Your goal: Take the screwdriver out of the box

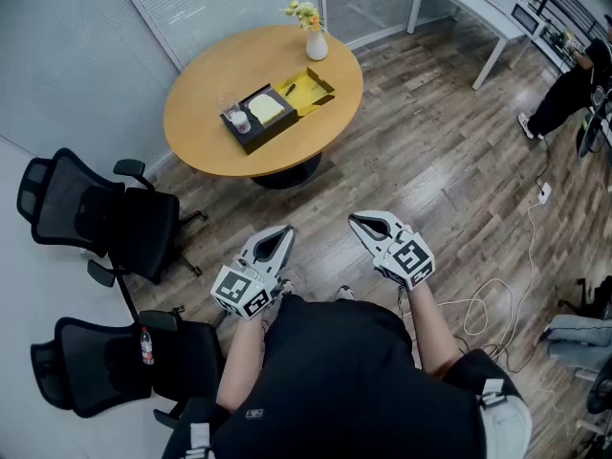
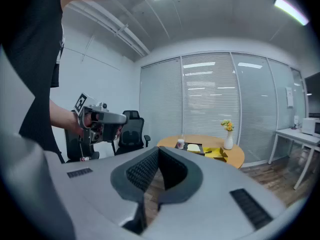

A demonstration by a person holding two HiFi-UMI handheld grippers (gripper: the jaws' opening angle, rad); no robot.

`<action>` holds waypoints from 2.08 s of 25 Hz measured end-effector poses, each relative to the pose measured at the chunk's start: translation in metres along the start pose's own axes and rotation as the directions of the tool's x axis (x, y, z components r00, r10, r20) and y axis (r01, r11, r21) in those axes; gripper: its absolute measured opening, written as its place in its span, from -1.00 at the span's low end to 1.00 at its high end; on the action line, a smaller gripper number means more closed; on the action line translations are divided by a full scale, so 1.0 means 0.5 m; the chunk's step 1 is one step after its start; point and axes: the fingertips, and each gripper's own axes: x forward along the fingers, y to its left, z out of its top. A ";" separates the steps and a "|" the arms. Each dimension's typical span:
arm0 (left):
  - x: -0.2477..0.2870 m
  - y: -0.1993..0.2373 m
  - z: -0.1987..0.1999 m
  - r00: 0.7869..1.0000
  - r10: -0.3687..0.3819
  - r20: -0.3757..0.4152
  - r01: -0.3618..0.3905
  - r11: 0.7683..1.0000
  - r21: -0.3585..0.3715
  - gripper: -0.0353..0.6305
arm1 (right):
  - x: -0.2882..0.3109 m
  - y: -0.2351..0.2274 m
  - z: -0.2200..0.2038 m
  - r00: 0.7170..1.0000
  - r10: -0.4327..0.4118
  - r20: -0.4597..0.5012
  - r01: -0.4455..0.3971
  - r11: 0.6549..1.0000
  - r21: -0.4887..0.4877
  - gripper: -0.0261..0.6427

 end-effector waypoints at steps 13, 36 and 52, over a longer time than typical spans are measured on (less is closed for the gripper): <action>0.022 -0.066 -0.028 1.000 0.001 -0.021 -0.002 1.000 -0.001 -0.88 | -0.036 0.007 -0.055 0.994 0.026 -0.107 -0.034 0.996 -0.078 -0.90; 0.094 0.043 -0.019 0.993 -0.102 -0.061 0.100 0.994 -0.035 -0.88 | 0.041 -0.057 -0.044 0.988 -0.094 -0.122 0.092 0.996 -0.020 -0.90; 0.111 0.253 0.021 0.984 -0.162 -0.078 0.159 0.986 -0.039 -0.88 | 0.230 -0.122 0.003 0.981 -0.161 -0.106 0.168 0.984 0.062 -0.90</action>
